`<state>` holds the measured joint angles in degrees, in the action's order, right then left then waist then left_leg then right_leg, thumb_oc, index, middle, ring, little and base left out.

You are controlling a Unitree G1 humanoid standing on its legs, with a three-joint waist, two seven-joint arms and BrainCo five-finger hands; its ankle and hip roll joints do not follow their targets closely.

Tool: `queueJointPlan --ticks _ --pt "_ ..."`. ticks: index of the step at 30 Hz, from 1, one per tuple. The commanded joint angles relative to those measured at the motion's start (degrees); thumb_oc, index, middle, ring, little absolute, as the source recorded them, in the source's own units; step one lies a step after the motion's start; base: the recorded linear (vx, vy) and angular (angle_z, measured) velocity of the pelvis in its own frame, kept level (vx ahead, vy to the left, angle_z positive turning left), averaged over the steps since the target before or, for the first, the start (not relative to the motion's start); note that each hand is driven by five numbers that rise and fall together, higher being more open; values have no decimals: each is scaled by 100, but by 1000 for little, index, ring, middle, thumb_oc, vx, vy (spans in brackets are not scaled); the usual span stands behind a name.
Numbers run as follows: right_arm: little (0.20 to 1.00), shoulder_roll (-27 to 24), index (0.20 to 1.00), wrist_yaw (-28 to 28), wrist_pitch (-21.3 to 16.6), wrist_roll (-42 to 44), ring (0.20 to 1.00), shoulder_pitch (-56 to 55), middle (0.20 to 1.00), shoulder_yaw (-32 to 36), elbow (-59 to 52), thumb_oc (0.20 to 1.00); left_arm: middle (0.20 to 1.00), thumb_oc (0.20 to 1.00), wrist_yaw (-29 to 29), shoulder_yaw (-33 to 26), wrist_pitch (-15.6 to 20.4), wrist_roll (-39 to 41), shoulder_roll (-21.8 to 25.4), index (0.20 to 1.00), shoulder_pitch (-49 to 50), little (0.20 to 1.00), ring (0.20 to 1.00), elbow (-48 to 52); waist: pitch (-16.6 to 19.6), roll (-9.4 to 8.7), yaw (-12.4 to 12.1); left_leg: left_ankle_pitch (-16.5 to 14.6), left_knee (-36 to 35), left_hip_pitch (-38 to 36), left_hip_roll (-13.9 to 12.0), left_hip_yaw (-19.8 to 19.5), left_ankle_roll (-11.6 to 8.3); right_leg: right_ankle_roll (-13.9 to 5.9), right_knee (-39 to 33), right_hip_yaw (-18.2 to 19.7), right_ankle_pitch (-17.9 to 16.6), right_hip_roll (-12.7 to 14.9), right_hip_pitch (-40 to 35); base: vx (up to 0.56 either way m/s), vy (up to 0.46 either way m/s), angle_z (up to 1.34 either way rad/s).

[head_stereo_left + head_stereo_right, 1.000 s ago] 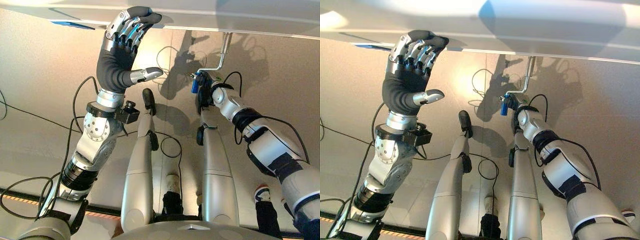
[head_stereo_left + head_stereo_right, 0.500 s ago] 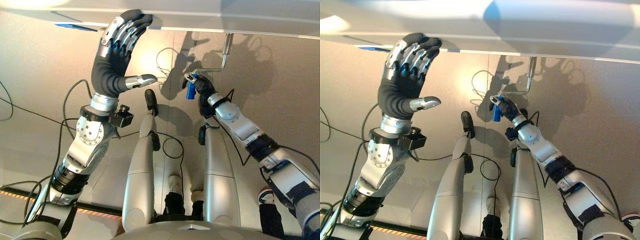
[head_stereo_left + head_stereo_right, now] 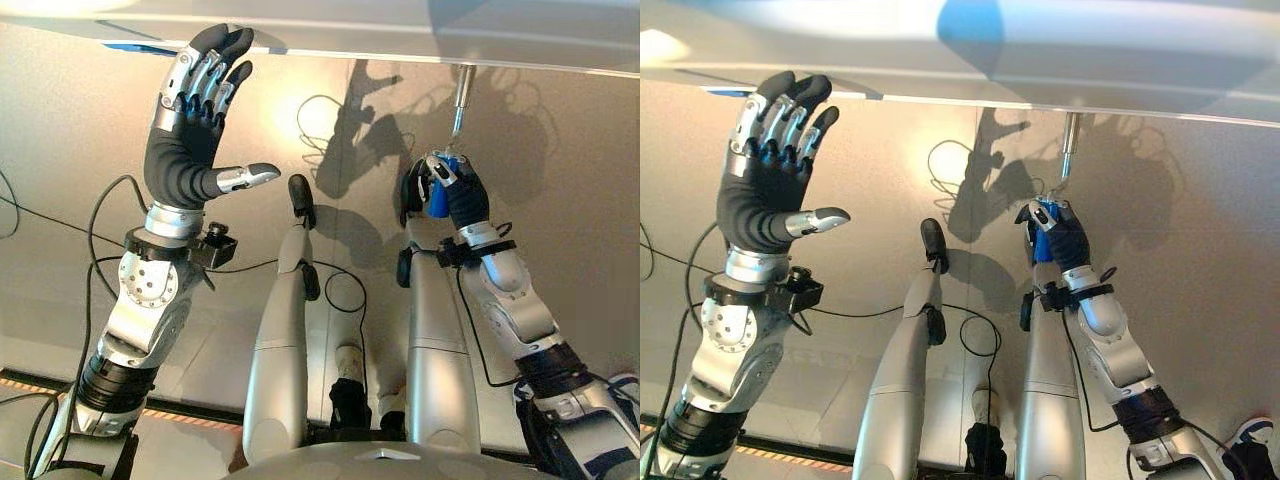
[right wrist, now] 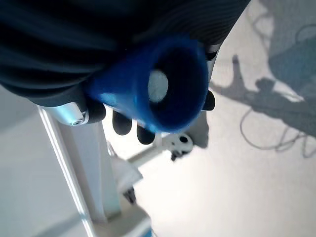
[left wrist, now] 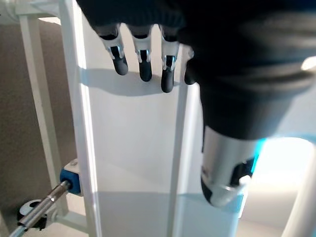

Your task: Raise the hospital bed

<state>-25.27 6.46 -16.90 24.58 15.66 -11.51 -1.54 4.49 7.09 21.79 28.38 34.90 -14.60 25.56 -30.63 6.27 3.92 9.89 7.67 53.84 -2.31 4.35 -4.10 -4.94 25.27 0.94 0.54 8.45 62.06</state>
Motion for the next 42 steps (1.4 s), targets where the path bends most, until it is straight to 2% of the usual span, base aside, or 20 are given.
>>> queueJointPlan --ticks 1,3,6,8,9,12,14,16,17,18,19,20,23,24,30,33,35,37,39,42 --pt "200 -328 200 1150 -1158 -79 200 737 200 1697 -175 200 1000 1000 -169 -284 414 133 64 1000 25 1000 1000 556 84 -94 198 -897 723 -264 242 -49 191 -346 -820 -122 -386 -209 -615 -2 -42 -4" --pt "200 -399 200 1309 -1141 -167 200 773 200 1802 11 200 1000 1000 -193 -314 407 154 50 1000 16 1000 1000 552 84 -99 198 -899 705 -279 241 -56 189 -345 -835 -130 -384 -208 -627 0 -16 -1" --pt "200 -730 200 1919 -931 -539 200 925 200 2086 1049 200 1000 1000 -165 -326 400 169 47 1000 -50 1000 1000 583 84 -117 175 -903 682 -300 242 -77 182 -346 -862 -138 -394 -215 -637 0 0 0" --pt "200 -806 200 1917 -880 -531 200 959 200 2072 1225 200 1000 1000 -158 -321 394 165 51 1000 -52 1000 1000 596 84 -110 174 -901 682 -293 240 -81 180 -345 -865 -139 -397 -217 -633 -1 -11 -4" --pt "200 -985 200 2118 -721 -631 200 1039 200 2084 1772 200 1000 1000 -183 -265 370 192 90 1000 -58 1000 1000 636 84 -107 159 -904 686 -286 236 -81 175 -344 -854 -144 -392 -214 -631 -1 -13 -4" --pt "200 -1234 200 2093 -549 -622 200 1194 200 1940 2389 200 1000 1000 -177 -227 358 208 137 1000 -85 1000 1000 656 84 -108 133 -901 676 -286 230 -74 162 -345 -860 -154 -395 -218 -634 0 0 0" --pt "200 -1623 200 2104 -149 -961 200 1383 200 1625 3138 200 1000 1000 -172 -124 317 220 251 1000 -109 1000 1000 687 84 -105 89 -888 659 -287 218 -74 150 -342 -870 -163 -402 -224 -638 0 0 0" --pt "200 -1903 200 2088 87 -1077 200 1716 200 1298 3900 200 1000 1000 -163 29 293 245 320 1000 -198 1000 1000 710 84 -98 45 -880 658 -286 224 -79 144 -334 -866 -179 -396 -228 -643 0 0 0" --pt "200 -1922 200 2077 66 -1058 200 1770 200 1263 3958 200 1000 1000 -160 24 295 244 312 1000 -206 1000 1000 703 84 -91 52 -880 653 -283 222 -78 143 -334 -870 -179 -397 -230 -639 0 0 0" --pt "200 -2063 200 1843 175 -830 200 2142 200 911 4669 200 1000 1000 -170 168 280 296 358 1000 -295 1000 1000 706 84 -80 16 -865 631 -291 220 -80 131 -334 -870 -191 -400 -234 -638 0 0 0" --pt "200 -2066 200 1841 170 -826 200 2157 200 899 4681 200 1000 1000 -171 161 280 297 355 1000 -294 1000 1000 705 84 -79 22 -864 631 -288 220 -79 131 -334 -870 -191 -400 -234 -635 0 0 0" --pt "200 -2166 200 1613 380 -910 200 2533 200 380 5431 200 1000 1000 -172 379 261 363 411 1000 -391 1000 1000 669 84 -73 -37 -848 617 -289 215 -73 126 -333 -863 -207 -412 -238 -621 0 0 0" --pt "200 -2114 200 1296 589 -1074 200 3043 200 -265 6303 200 1000 1000 -142 505 228 362 476 1000 -531 1000 1000 622 84 -57 -80 -839 639 -245 210 -79 132 -327 -843 -214 -424 -237 -581 0 0 0" --pt "200 -2022 200 1045 774 -1200 200 3473 200 -686 7061 200 1000 1000 -150 660 227 410 468 1000 -682 1000 1000 575 84 -9 -153 -840 657 -228 216 -105 137 -324 -834 -219 -418 -236 -569 0 0 0" --pt "200 -1448 200 531 1131 -1526 200 4135 200 -1321 7892 200 1000 1000 -170 894 133 442 240 1000 -979 1000 1000 460 84 114 -276 -846 709 -190 233 -111 158 -302 -781 -256 -407 -215 -534 0 0 0" --pt "200 -1173 200 487 1191 -1601 200 4232 200 -1383 7986 200 1000 1000 -161 956 87 424 112 1000 -1106 1000 1000 400 84 161 -310 -848 714 -182 244 -119 164 -298 -767 -262 -396 -203 -521 0 0 0" --pt "200 -468 200 294 1349 -1949 200 4343 200 -1686 7985 200 1000 1000 -108 954 36 402 -109 1000 -1255 1000 1000 337 84 204 -359 -840 704 -170 256 -130 173 -285 -764 -252 -394 -220 -497 0 0 0" --pt "200 -334 200 279 1369 -1989 200 4373 200 -1720 7992 200 1000 1000 -106 953 23 389 -175 1000 -1269 1000 1000 322 84 201 -358 -840 706 -165 258 -132 175 -282 -758 -251 -392 -222 -489 0 0 0" --pt "200 289 200 82 1494 -2595 200 4452 200 -2191 7913 200 1000 1000 -59 926 -37 362 -396 1000 -1273 1000 1000 262 84 208 -388 -840 730 -123 267 -155 189 -267 -746 -255 -397 -227 -463 -1 9 -2" --pt "200 645 200 83 1527 -2809 200 4458 200 -2364 7754 200 1000 1000 18 902 -82 362 -531 1000 -1246 1000 1000 222 84 203 -387 -845 760 -82 279 -162 195 -262 -732 -252 -403 -226 -417 0 0 0"
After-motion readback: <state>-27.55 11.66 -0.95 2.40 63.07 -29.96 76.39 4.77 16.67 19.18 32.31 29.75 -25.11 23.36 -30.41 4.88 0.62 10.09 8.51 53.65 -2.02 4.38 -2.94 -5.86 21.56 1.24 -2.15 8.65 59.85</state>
